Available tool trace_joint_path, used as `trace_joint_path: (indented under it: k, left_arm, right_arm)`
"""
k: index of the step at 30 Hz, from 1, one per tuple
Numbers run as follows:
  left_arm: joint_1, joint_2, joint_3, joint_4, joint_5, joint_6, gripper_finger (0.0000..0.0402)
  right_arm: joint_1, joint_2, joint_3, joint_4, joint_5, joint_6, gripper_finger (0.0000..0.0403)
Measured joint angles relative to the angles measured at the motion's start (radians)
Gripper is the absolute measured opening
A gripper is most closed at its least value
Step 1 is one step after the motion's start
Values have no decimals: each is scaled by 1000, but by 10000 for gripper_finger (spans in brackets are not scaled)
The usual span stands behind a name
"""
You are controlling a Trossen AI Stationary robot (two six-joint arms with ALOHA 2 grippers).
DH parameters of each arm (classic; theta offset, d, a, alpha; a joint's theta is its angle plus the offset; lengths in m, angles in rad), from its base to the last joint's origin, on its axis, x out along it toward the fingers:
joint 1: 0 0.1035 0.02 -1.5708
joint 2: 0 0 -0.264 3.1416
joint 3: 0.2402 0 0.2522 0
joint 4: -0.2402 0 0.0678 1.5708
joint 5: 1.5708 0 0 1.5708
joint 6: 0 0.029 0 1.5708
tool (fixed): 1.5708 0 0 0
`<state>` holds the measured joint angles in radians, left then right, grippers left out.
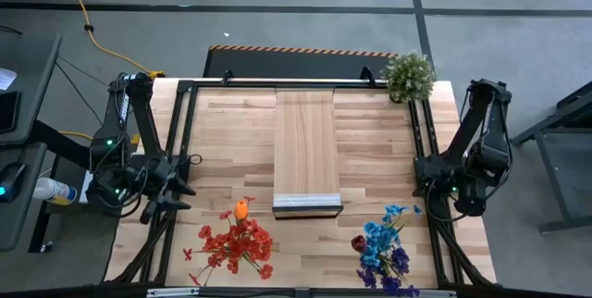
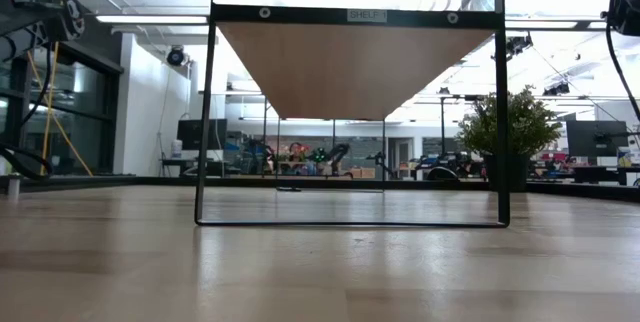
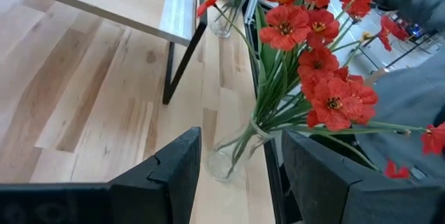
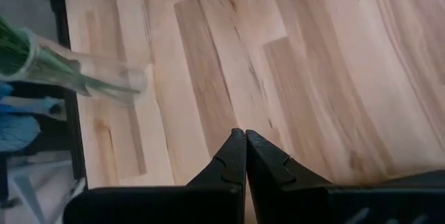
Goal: Pick and place flowers into a vace then onto a shelf
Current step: Put the right transparent vase with the flowers on the shelf
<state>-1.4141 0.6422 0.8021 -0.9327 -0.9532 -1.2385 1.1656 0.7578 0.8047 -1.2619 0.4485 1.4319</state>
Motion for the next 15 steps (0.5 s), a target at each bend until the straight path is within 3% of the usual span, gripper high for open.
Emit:
trace_joint_path:
  k: [8, 15]
  left_arm:
    - [0, 0, 0, 28, 48, -3, 232]
    - [0, 1, 0, 27, 54, -3, 232]
  right_arm:
    - [0, 0, -1, -7, -178, 0, 0]
    - [1, 0, -1, 10, -163, -67, 0]
